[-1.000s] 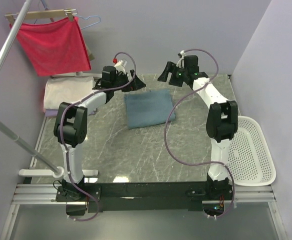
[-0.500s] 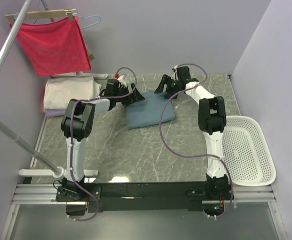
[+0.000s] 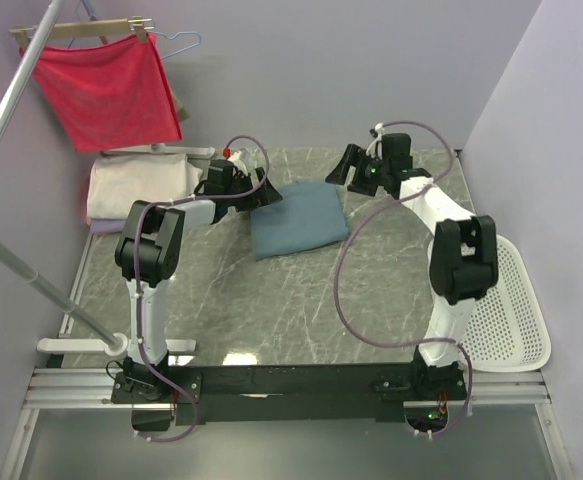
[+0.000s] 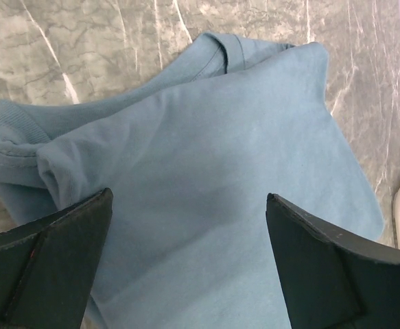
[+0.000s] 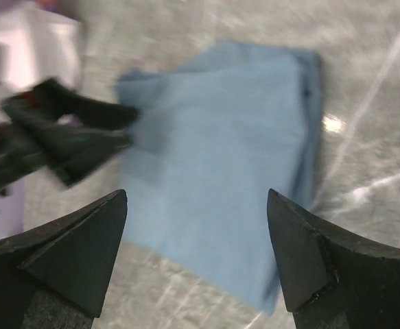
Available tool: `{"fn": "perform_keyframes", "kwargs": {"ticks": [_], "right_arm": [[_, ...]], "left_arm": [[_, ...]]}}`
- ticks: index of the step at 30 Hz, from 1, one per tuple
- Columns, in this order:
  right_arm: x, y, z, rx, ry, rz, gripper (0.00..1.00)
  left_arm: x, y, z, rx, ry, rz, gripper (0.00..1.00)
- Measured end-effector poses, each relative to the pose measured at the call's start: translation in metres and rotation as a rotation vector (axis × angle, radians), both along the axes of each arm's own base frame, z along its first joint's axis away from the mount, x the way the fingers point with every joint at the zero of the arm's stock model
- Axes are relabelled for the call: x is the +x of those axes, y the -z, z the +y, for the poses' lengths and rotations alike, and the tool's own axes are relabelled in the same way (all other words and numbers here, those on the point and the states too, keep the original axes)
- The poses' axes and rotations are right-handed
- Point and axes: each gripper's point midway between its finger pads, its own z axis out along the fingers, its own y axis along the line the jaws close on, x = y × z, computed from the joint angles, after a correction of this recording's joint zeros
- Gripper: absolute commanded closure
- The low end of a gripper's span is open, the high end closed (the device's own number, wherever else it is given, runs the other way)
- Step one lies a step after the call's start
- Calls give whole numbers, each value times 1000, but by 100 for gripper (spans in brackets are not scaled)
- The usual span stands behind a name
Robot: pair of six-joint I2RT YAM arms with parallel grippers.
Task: Fold and stack the t-shirts
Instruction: Put the neatly folded tshirt into the corner of the board with the left arm
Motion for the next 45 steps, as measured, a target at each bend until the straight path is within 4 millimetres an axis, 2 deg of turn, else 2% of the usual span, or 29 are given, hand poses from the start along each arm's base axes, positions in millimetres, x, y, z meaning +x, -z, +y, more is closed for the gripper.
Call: {"fn": "perform_keyframes", "kwargs": {"ticks": [2, 4, 6, 8, 13, 14, 16, 19, 22, 26, 29, 33, 35, 38, 40, 42, 44, 45], "right_arm": [[-6, -30, 2, 17, -13, -64, 11], [-14, -48, 7, 35, -37, -106, 11], [-23, -48, 13, 47, -58, -111, 11], [-35, -30, 17, 50, -72, -71, 11], [-77, 44, 18, 40, -77, 141, 12], [-81, 54, 17, 38, -74, 169, 12], [-86, 74, 15, 27, -61, 222, 13], [-81, 85, 15, 26, -47, 249, 14], [-73, 84, 13, 9, -28, 242, 14], [-72, 82, 11, -2, -22, 231, 12], [-72, 69, 7, -20, -15, 188, 10], [-69, 21, 2, -38, -10, 63, 10], [-66, -7, -1, -50, -4, -9, 10], [-62, -27, -6, -72, 12, -71, 10], [-61, -27, -10, -94, 25, -79, 10], [-62, -19, -15, -121, 43, -52, 10], [-63, -7, -19, -145, 57, -21, 10], [-62, 0, -21, -157, 64, -1, 10]], "left_arm": [[0, 0, 1, 2, 1, -1, 1], [0, 0, 1, 1, 1, -1, 0], [0, 0, 1, 0, 2, -1, 1], [0, 0, 1, 0, 3, -1, 0], [0, 0, 1, 3, 4, -1, 1], [0, 0, 1, 3, 5, -1, 1], [0, 1, 1, 4, 5, -1, 0], [-1, 1, 1, 7, 6, 1, 1], [-1, 2, 2, 9, 7, 2, 1], [-2, 0, 2, 12, 8, 5, 1], [-4, -2, 3, 18, 11, 9, 1], [-7, -20, 5, 27, 14, -10, 1], [-6, -40, 11, 42, -18, -35, 1], [-7, -71, 24, 74, -81, -70, 0], [-11, -84, 33, 100, -116, -75, 1], [-16, -89, 42, 126, -148, -75, 1], [-29, -80, 49, 144, -163, -52, 0], [-41, -69, 54, 155, -166, -27, 1]]}}
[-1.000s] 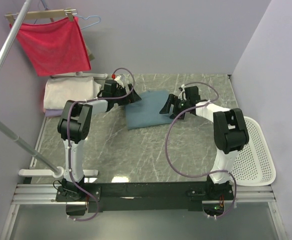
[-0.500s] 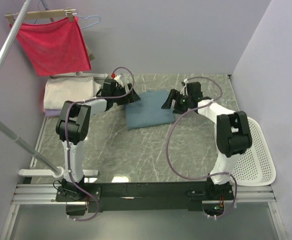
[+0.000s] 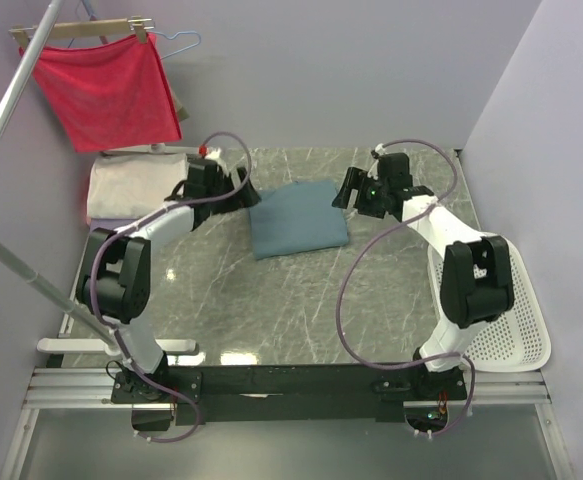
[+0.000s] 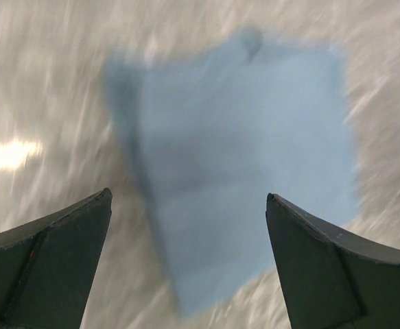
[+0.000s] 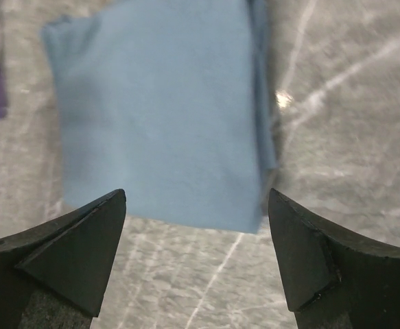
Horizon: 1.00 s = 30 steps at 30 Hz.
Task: Fold and stack the t-shirts
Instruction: Put the neatly folded tshirt into the corner of the board with the left arm
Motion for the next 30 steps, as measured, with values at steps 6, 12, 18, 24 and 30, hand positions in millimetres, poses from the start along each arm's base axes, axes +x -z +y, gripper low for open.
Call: {"fn": "perform_keyframes", "kwargs": {"ticks": [6, 12, 18, 24, 30], "right_arm": [[22, 30, -4, -49, 33, 78, 9], [45, 56, 0, -65, 36, 129, 9], [69, 78, 9, -60, 16, 177, 9], [80, 92, 16, -46, -11, 213, 8], [78, 94, 24, -13, -48, 225, 8]], "left_arm": [[-65, 76, 22, 63, -13, 193, 1], [-76, 84, 23, 48, -12, 173, 1], [-68, 88, 9, -6, 33, 148, 9], [-40, 87, -26, -131, 134, 109, 32], [-30, 99, -67, -249, 239, 138, 86]]}}
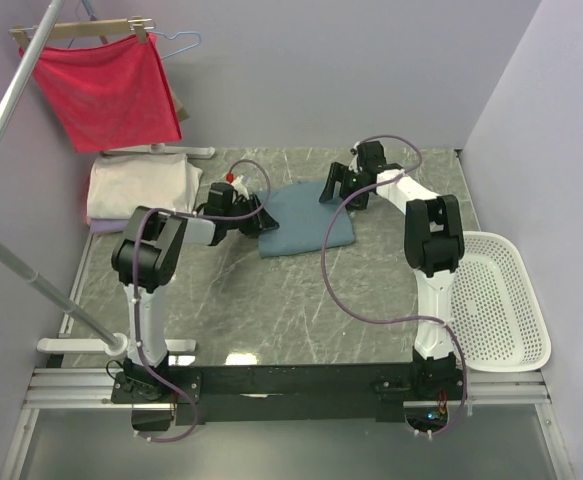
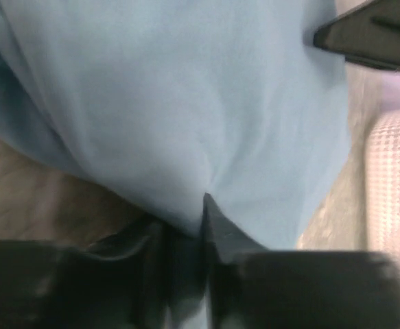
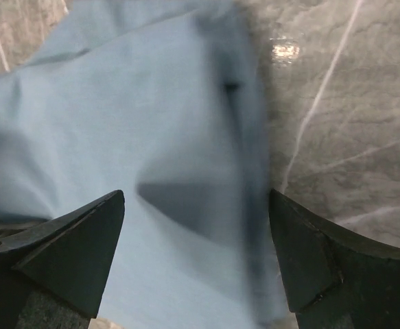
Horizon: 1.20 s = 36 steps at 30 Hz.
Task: Fold and stack the t-shirts
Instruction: Put the neatly folded tshirt into the corner of the board with the left arm
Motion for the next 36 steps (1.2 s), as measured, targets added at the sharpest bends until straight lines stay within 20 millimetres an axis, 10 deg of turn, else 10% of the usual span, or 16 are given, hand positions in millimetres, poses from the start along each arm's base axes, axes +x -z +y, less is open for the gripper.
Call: {"fn": "perform_keyframes", "kwargs": {"ticks": [2, 10, 15, 26, 33, 36], "right_arm": [[0, -1, 2, 11, -11, -1, 8], [-1, -2, 6, 35, -24, -29, 8], [-19, -3, 7, 76, -12, -31, 8], [-40, -4, 35, 111, -68, -16, 7], [-47, -4, 50, 111, -100, -9, 7], [-48, -4, 52, 111, -108, -7, 8]], "left_arm": [[-1, 5, -13, -40, 31, 17, 99], [9, -2, -22, -9, 64, 50, 99], [43, -41, 0, 180, 26, -25, 99], [107, -182, 167, 514, -252, -270, 99], [107, -185, 303, 702, -496, -191, 99], [96, -173, 353, 777, -593, -122, 65]]}}
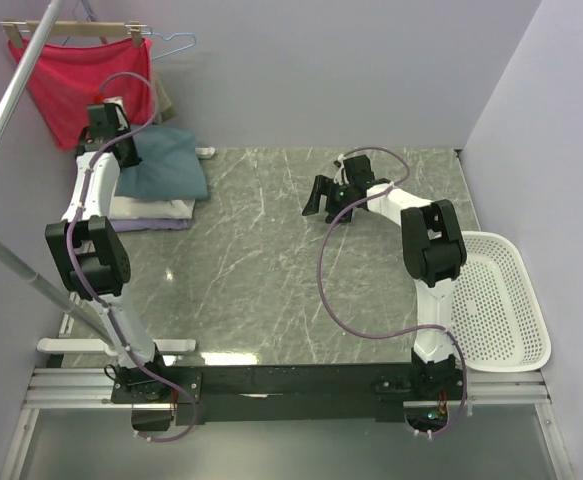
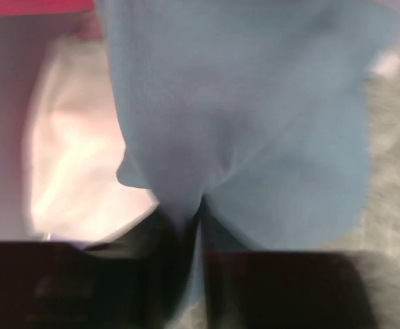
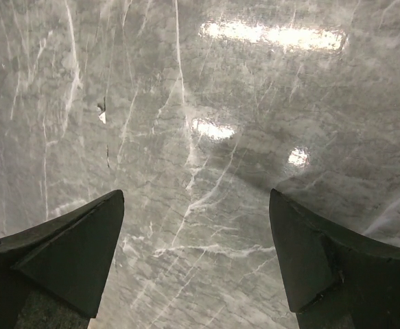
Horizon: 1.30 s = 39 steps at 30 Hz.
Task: Fold and stack the t-shirts
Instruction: Put the neatly folded tshirt into the corner of the board with the left arm
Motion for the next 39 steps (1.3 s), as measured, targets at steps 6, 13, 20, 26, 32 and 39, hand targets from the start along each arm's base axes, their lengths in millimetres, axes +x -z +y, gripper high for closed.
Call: {"fn": "perform_keyframes", "kwargs": {"ticks": [6, 13, 20, 26, 32, 39], "right_arm": [[-1, 0, 2, -4, -7, 2, 7], [-1, 0, -1, -20, 5, -3, 7], [-38, -10, -43, -176, 118, -26, 0], [-67, -69, -84, -261, 244, -205, 0], [-97, -116, -122, -323, 378, -417, 0], [-139, -141, -168, -379, 544, -628, 0]], "left_arm": [[-23, 14, 58, 115, -233, 57, 1], [-49, 20, 62, 72, -364, 98, 1], [-77, -45, -71, -94, -75, -134, 1], [-115, -87, -203, -293, 304, -282, 1], [-153, -32, -258, -353, 430, -202, 0], [-194, 2, -277, -331, 477, -183, 1]]}}
